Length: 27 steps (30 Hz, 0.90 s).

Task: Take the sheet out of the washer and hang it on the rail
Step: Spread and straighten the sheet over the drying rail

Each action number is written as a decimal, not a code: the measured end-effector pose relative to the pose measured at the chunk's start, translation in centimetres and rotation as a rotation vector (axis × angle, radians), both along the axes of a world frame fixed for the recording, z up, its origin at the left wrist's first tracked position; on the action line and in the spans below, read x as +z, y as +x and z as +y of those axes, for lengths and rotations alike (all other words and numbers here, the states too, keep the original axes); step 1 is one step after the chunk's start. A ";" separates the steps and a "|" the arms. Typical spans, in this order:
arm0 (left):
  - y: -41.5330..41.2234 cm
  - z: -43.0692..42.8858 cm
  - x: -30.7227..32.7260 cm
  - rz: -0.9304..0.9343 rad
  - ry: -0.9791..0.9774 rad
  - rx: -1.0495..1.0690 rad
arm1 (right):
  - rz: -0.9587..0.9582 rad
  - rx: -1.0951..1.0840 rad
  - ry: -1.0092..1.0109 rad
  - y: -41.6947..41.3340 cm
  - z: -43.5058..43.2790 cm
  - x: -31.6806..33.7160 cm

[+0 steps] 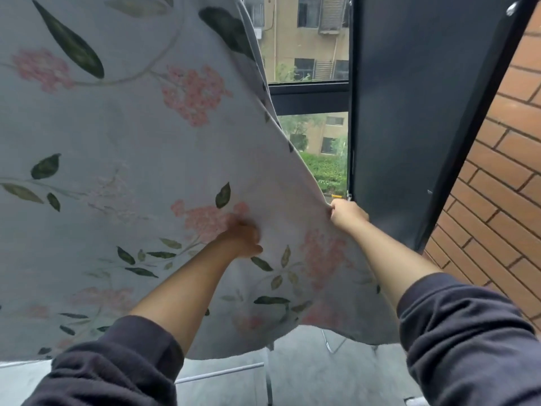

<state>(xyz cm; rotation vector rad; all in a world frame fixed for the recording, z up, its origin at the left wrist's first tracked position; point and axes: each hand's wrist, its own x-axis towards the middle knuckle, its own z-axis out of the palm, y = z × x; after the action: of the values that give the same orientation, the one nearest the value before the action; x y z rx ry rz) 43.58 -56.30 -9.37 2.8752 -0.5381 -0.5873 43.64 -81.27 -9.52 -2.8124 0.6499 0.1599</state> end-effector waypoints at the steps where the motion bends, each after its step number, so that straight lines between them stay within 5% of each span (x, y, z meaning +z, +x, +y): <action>1: -0.1 0.2 -0.2 0.007 -0.012 -0.001 | 0.017 0.001 0.026 -0.2 0.4 -0.9; 10: -2.0 2.8 -1.6 0.027 -0.272 0.106 | -0.123 0.012 0.513 -2.9 6.2 -6.6; 18: -7.7 7.2 -1.9 -0.031 -0.743 0.285 | -0.338 0.039 0.902 -6.9 13.6 -6.1; 27: -16.8 19.9 -4.1 -0.207 -1.014 0.580 | -0.361 0.259 0.980 -14.0 25.9 -4.5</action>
<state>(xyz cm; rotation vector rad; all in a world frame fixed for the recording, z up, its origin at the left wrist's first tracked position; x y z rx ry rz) 26.75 -36.39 -13.43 1.9490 0.0282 0.0909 29.66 -55.40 -14.01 -1.8802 0.0593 0.0012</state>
